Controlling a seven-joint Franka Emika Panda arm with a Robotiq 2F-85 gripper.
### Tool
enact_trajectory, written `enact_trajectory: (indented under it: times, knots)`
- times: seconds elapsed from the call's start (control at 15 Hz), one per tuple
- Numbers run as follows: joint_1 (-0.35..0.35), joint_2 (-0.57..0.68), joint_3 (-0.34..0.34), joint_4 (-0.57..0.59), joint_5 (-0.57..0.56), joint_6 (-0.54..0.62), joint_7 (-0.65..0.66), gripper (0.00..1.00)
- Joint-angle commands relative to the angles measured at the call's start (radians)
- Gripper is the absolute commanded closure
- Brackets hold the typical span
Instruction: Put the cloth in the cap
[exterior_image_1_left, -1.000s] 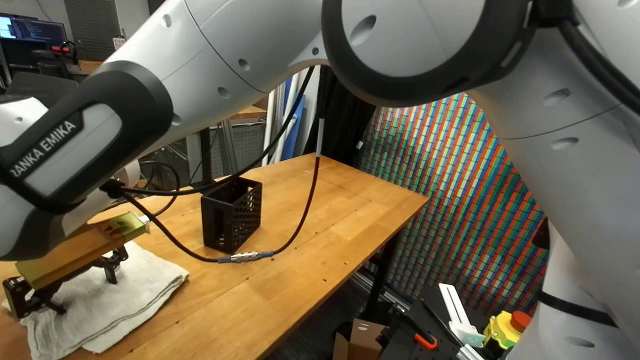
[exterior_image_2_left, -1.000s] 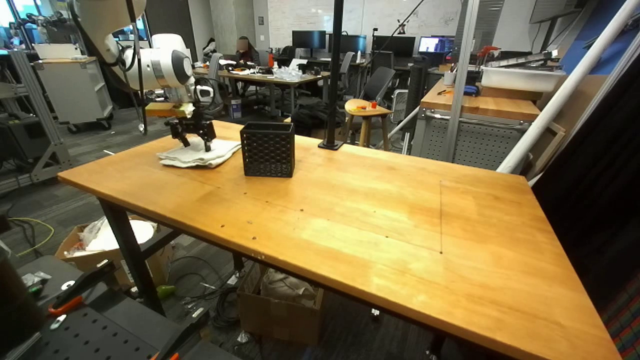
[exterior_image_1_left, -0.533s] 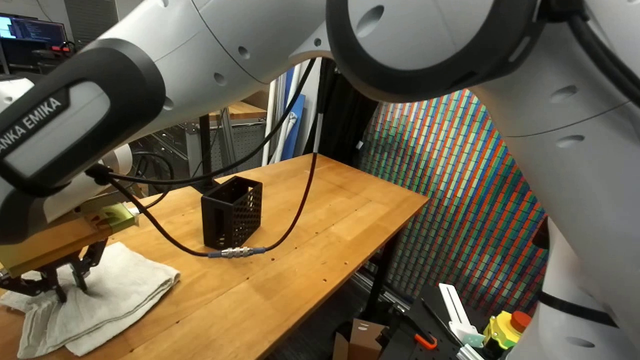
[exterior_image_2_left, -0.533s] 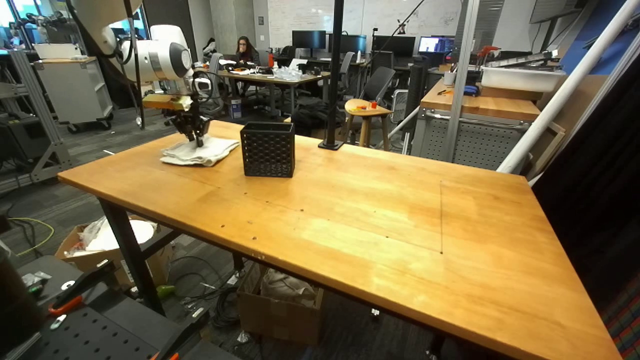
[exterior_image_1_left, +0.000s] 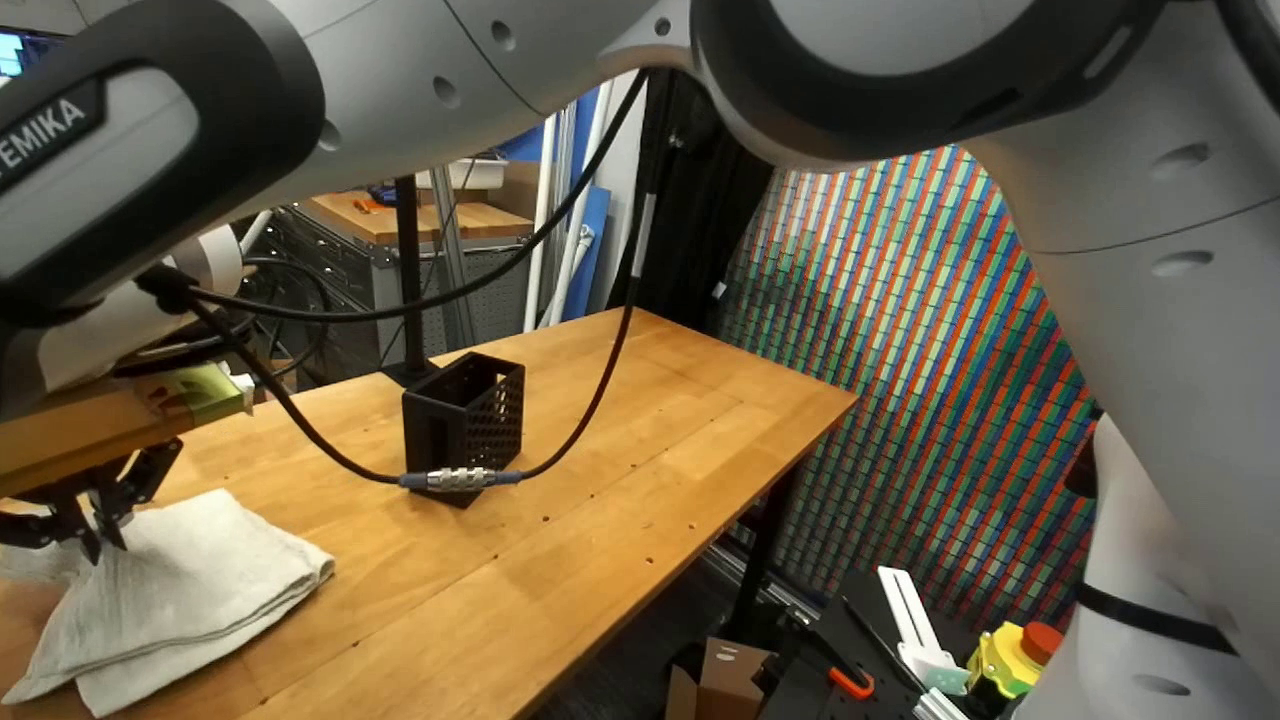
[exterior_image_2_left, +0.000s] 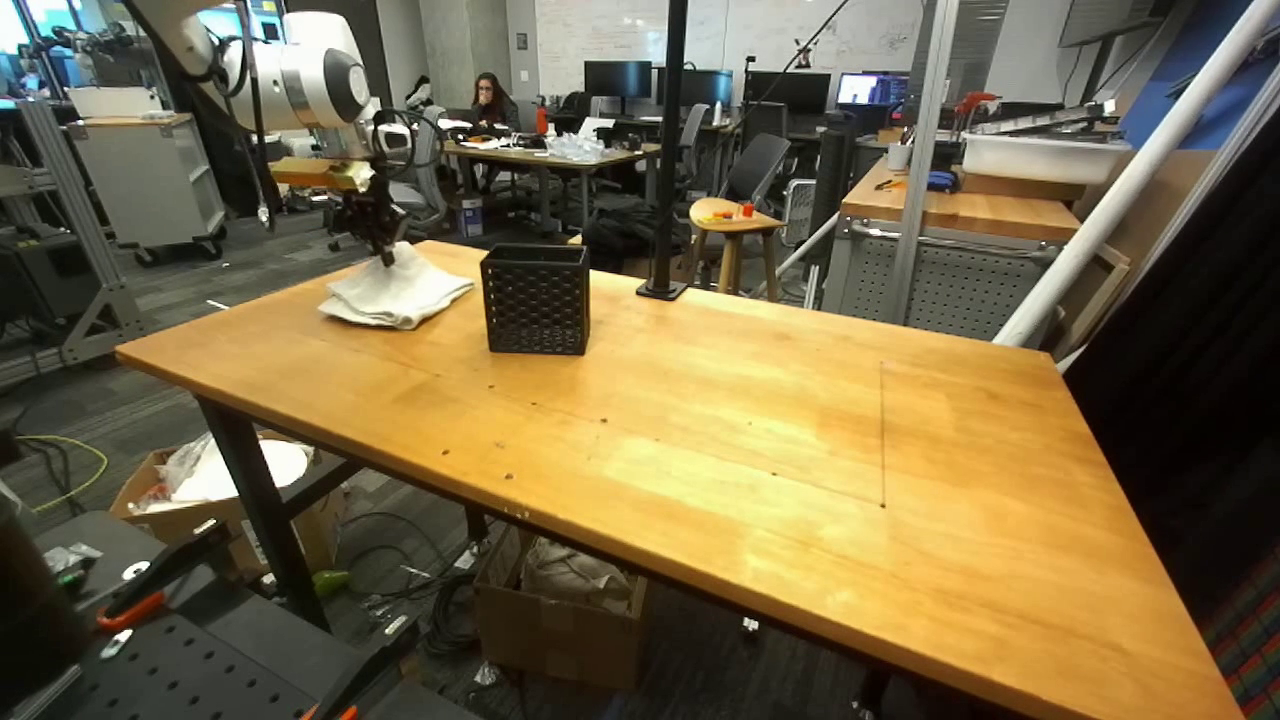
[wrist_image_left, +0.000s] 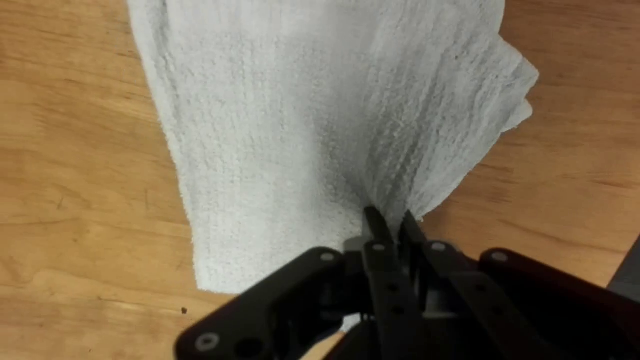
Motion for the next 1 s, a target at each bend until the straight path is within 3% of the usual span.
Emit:
enact_trajectory:
  times: [0.0,0.4,0.93]
  knots:
    - [0.015,-0.099,-0.014,-0.037,0.015,-0.071,-0.016,0.96]
    - [-0.012,-0.239,-0.008,-0.075,0.001,-0.234,-0.055,0.96]
    - [-0.108,-0.368,-0.004,-0.077,-0.015,-0.42,-0.231,0.96]
